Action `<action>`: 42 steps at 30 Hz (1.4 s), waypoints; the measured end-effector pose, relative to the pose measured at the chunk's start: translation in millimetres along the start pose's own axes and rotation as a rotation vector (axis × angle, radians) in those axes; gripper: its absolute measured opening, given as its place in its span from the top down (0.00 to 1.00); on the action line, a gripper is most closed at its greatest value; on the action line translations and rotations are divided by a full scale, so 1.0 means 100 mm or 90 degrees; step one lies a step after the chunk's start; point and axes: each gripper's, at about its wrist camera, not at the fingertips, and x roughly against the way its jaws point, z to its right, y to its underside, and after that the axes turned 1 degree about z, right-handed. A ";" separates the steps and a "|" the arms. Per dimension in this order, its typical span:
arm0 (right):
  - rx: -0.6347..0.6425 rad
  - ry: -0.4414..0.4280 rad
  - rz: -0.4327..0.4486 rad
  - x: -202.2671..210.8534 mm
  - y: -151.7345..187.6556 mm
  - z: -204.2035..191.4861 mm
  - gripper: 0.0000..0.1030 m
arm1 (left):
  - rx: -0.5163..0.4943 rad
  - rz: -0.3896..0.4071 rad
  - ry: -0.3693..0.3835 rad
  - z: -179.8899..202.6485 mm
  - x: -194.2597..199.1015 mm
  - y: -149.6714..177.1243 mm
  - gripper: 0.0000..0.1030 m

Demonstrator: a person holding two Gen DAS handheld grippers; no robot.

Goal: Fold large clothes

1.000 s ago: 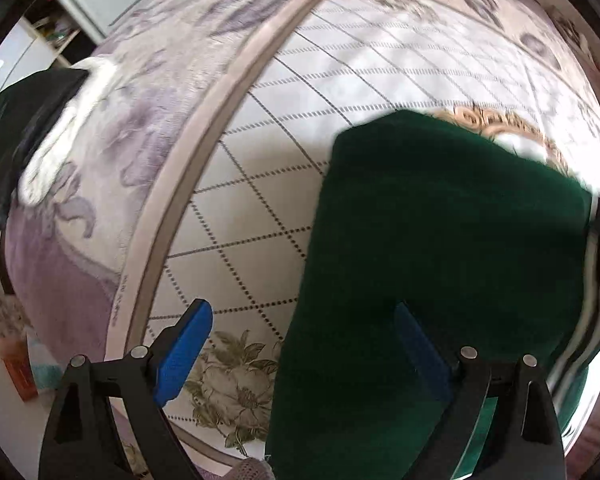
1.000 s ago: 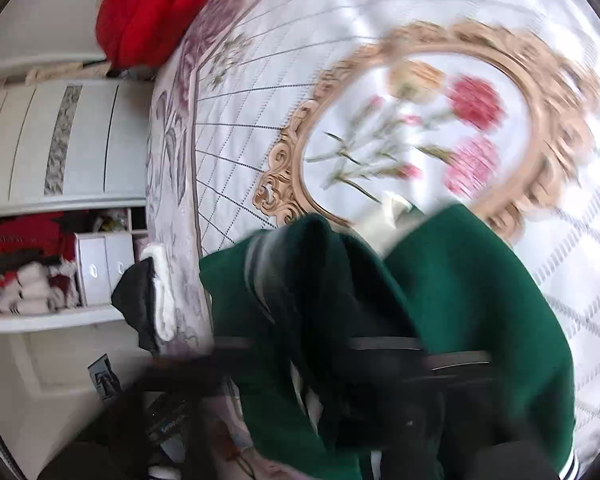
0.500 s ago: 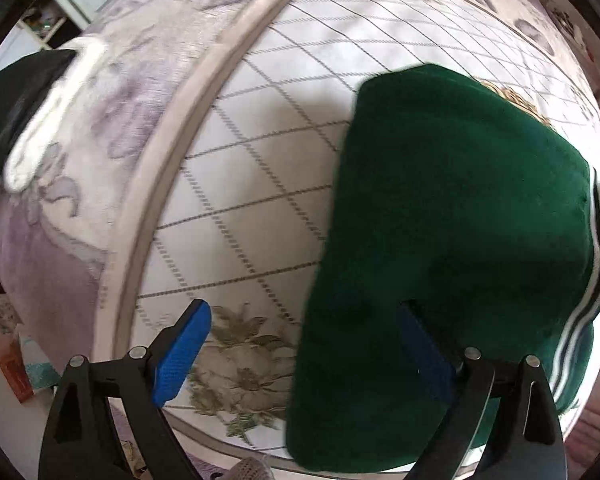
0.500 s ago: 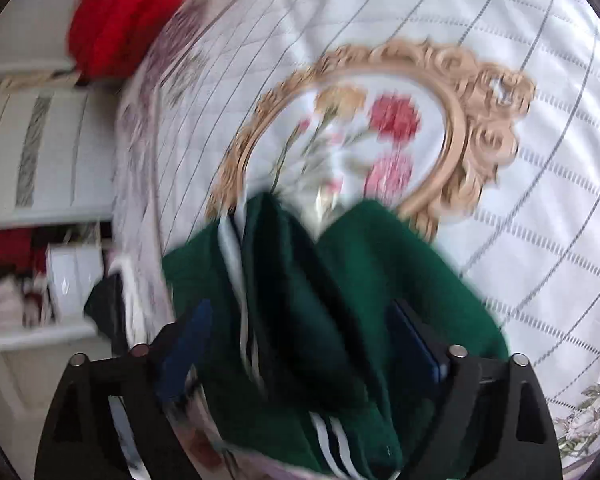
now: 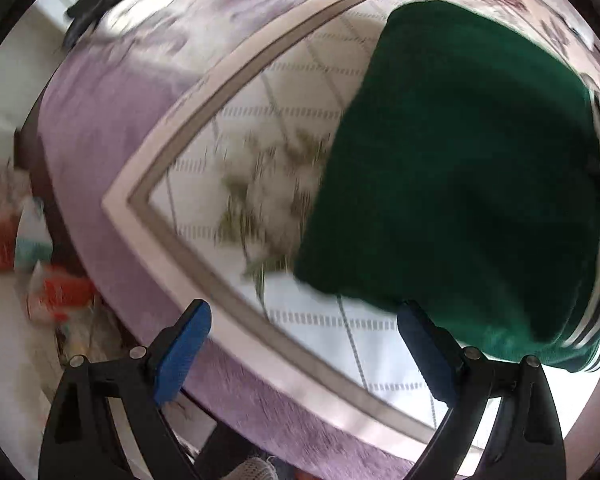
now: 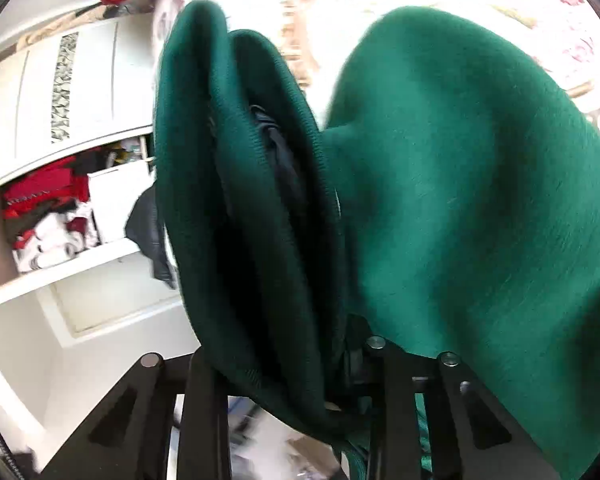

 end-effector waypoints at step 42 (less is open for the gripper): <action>-0.002 -0.088 0.000 0.66 0.64 -1.19 0.82 | 0.441 -0.001 0.030 0.03 -0.82 0.03 0.00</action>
